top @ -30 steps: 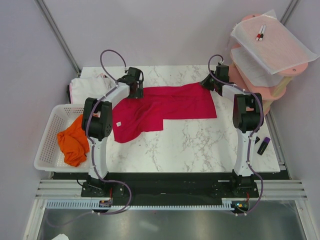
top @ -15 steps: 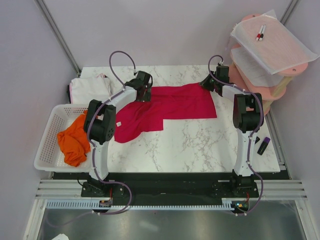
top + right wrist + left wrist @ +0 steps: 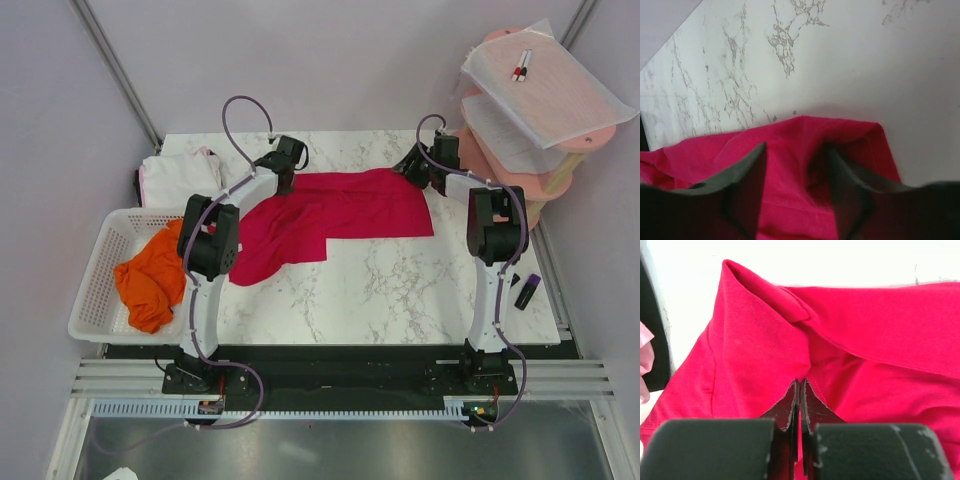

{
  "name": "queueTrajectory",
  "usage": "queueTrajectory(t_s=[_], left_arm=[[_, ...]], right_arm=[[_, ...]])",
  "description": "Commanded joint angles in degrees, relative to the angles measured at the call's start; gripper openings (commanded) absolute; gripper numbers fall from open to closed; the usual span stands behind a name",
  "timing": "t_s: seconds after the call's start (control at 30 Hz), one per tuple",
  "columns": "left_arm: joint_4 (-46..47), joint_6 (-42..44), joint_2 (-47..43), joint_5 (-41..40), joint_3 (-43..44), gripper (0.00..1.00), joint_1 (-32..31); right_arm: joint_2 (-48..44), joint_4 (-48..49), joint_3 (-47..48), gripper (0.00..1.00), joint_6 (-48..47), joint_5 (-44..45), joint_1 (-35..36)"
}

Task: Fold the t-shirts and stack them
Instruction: Flatten out the tshirt

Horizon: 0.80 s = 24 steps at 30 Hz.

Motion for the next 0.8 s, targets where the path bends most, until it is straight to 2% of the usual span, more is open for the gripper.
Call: queueTrajectory(t_s=[0.0, 0.13, 0.37, 0.77], left_arm=[[-0.2, 0.0, -0.1, -3.1, 2.4, 0.02, 1.1], [-0.1, 0.3, -0.9, -3.8, 2.5, 0.02, 2.1], [-0.1, 1.5, -1.4, -4.7, 3.2, 0.02, 2.8], [-0.1, 1.6, -1.8, -4.4, 2.9, 0.02, 2.9]], right_arm=[[-5.1, 2.4, -2.8, 0.71, -1.3, 0.2, -1.2], [-9.3, 2.9, -7.6, 0.84, -1.9, 1.5, -1.6], [-13.4, 2.5, -12.7, 0.81, -1.4, 1.7, -1.6], [-11.0, 6.1, -14.8, 0.79, -1.9, 1.4, -1.6]])
